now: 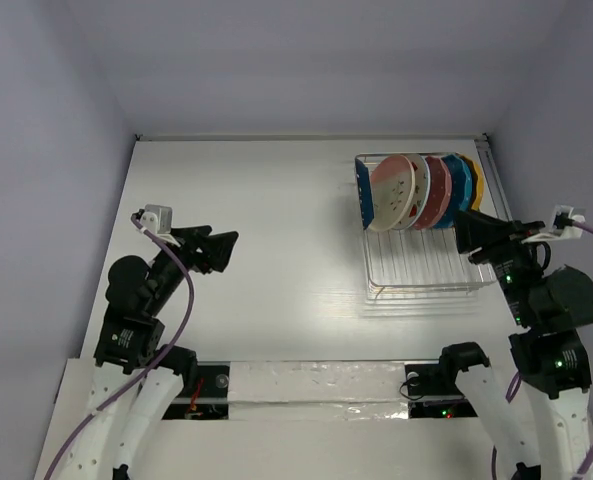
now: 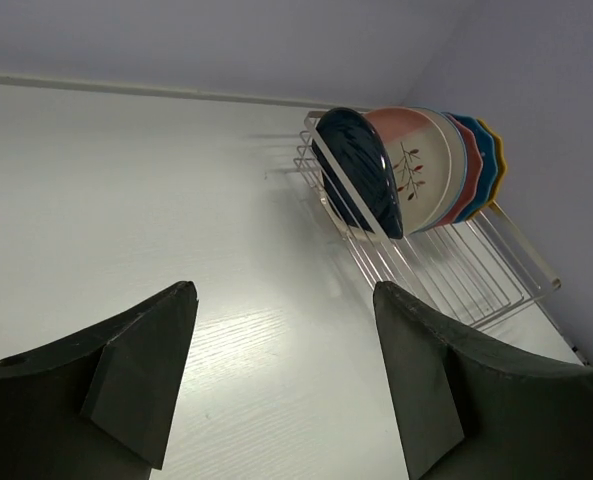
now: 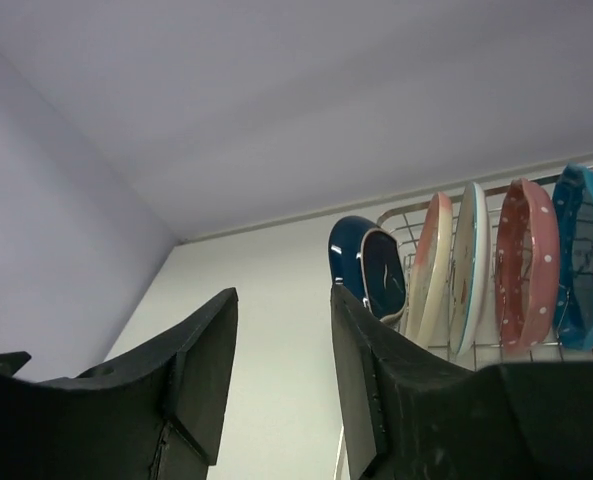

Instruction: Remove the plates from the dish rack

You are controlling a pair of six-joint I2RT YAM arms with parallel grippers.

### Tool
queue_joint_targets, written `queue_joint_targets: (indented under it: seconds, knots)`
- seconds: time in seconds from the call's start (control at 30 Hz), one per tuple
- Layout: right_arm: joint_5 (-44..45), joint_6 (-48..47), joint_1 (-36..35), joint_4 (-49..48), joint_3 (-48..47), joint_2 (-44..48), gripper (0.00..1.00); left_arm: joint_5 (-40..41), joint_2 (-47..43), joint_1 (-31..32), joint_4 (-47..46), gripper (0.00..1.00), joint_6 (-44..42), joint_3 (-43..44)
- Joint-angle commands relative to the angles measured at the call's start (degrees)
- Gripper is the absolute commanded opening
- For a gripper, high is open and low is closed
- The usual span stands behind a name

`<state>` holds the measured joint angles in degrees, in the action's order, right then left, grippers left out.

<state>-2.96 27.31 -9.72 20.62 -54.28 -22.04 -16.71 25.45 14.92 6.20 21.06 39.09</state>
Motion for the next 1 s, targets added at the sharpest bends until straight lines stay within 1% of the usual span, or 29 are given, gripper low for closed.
queue_joint_targets:
  seconds: [0.0, 0.07, 0.1, 0.13, 0.17, 0.2, 0.23, 0.27, 0.33, 0.4, 0.43, 0.47, 0.5, 0.53, 0.57, 0.6, 0.63, 0.67, 0.7, 0.73, 0.77, 0.8, 0.83, 0.87, 0.9, 0.93, 0.97]
  knots:
    - [-4.1, -1.1, 0.4, 1.5, -2.8, -4.7, 0.47, 0.3, -1.5, 0.1, -0.7, 0.69, -1.1, 1.7]
    - [-6.4, -1.2, 0.4, 0.3, -2.9, -6.5, 0.41, 0.8, -2.1, 0.1, 0.5, 0.68, -1.2, 1.7]
    - [-6.4, -0.9, 0.4, 0.1, -3.1, -7.3, 0.37, 1.0, -2.2, 0.1, 0.7, 0.65, -1.2, 1.8]
    - [-6.7, -0.8, 0.4, -0.1, -3.5, -9.2, 0.26, 1.0, -2.8, 0.1, 0.9, 0.64, -1.2, 1.9]
    - [-6.7, -0.9, 0.4, -0.3, -3.9, -10.3, 0.21, 1.6, -3.1, 0.1, 1.6, 0.62, -1.3, 1.9]
    - [-6.8, -0.9, 0.4, -0.2, -4.3, -11.5, 0.15, 1.9, -3.4, 0.1, 2.2, 0.55, -1.3, 2.0]
    - [-6.5, -1.0, 0.4, 0.0, -4.9, -13.9, 0.05, 2.1, -3.9, 0.1, 3.7, 0.51, -1.4, 2.1]
    - [-6.4, -1.6, 0.4, 0.0, -5.9, -15.1, 0.0, 3.3, -4.2, 0.1, 4.4, 0.4, -1.5, 2.0]
    - [-4.3, -2.3, -1.4, 0.5, -7.1, -17.7, 0.0, 5.4, -5.2, 0.7, 5.1, 0.19, -0.8, 1.6]
    - [0.6, -3.9, -5.2, 1.9, -9.7, -22.1, 0.0, 7.8, -5.6, 1.3, 5.6, 0.0, -0.4, 1.6]
    - [2.5, -4.4, -7.1, 2.5, -10.7, -23.6, 0.0, 8.7, -5.7, 1.3, 5.8, 0.0, 0.2, 1.4]
    - [9.2, -5.1, -11.2, 3.7, -11.7, -27.0, 0.01, 9.8, -5.8, 1.3, 5.8, 0.0, 0.4, 1.2]
    - [12.7, -6.2, -12.9, 4.5, -14.1, -28.8, 0.03, 10.3, -5.9, 1.3, 5.8, 0.0, 0.6, 1.2]
    - [17.9, -6.7, -13.9, 5.0, -15.0, -30.7, 0.14, 10.7, -5.9, 1.3, 6.3, 0.0, 0.6, 1.2]
    - [19.8, -7.0, -14.6, 5.7, -15.8, -34.3, 0.23, 11.5, -6.1, 1.3, 6.3, 0.0, 0.8, 1.1]
    - [21.6, -7.3, -15.4, 6.0, -17.2, -35.9, 0.34, 12.2, -6.4, 1.3, 6.4, 0.0, 1.0, 1.0]
    - [23.8, -7.7, -15.4, 6.0, -17.7, -37.7, 0.54, 12.8, -6.4, 1.3, 6.6, 0.03, 1.3, 1.0]
    - [24.7, -8.2, -16.0, 6.4, -18.5, -39.5, 0.6, 13.9, -6.5, 1.3, 6.7, 0.06, 1.5, 1.0]
    - [25.4, -8.9, -16.0, 6.5, -19.3, -43.0, 0.65, 14.2, -6.5, 1.3, 6.7, 0.13, 1.7, 0.8]
    - [25.7, -9.5, -17.5, 6.3, -20.9, -44.8, 0.71, 14.2, -6.2, 1.3, 6.7, 0.18, 1.8, 0.8]
    - [26.2, -9.8, -18.3, 6.6, -22.1, -46.8, 0.72, 14.2, -6.3, 1.3, 6.8, 0.22, 1.9, 0.9]
    - [27.0, -10.3, -19.3, 7.1, -23.2, -48.8, 0.73, 14.2, -6.4, 1.3, 6.9, 0.3, 2.0, 0.7]
    - [29.5, -10.8, -21.6, 7.7, -25.6, -54.8, 0.77, 14.1, -7.1, 1.3, 6.8, 0.39, 2.0, 0.6]
    - [30.9, -10.8, -22.4, 8.2, -26.9, -54.9, 0.79, 14.1, -7.1, 1.3, 6.8, 0.39, 2.0, 0.6]
    - [32.1, -11.2, -23.3, 8.8, -28.2, -56.9, 0.79, 14.1, -7.2, 1.3, 6.8, 0.51, 2.0, 0.6]
    - [33.4, -11.5, -23.9, 9.3, -29.6, -61.1, 0.81, 14.2, -7.3, 1.3, 6.8, 0.56, 2.0, 0.5]
    - [35.2, -11.8, -23.9, 9.4, -31.7, -63.0, 0.81, 14.2, -7.3, 1.3, 6.8, 0.6, 2.0, 0.5]
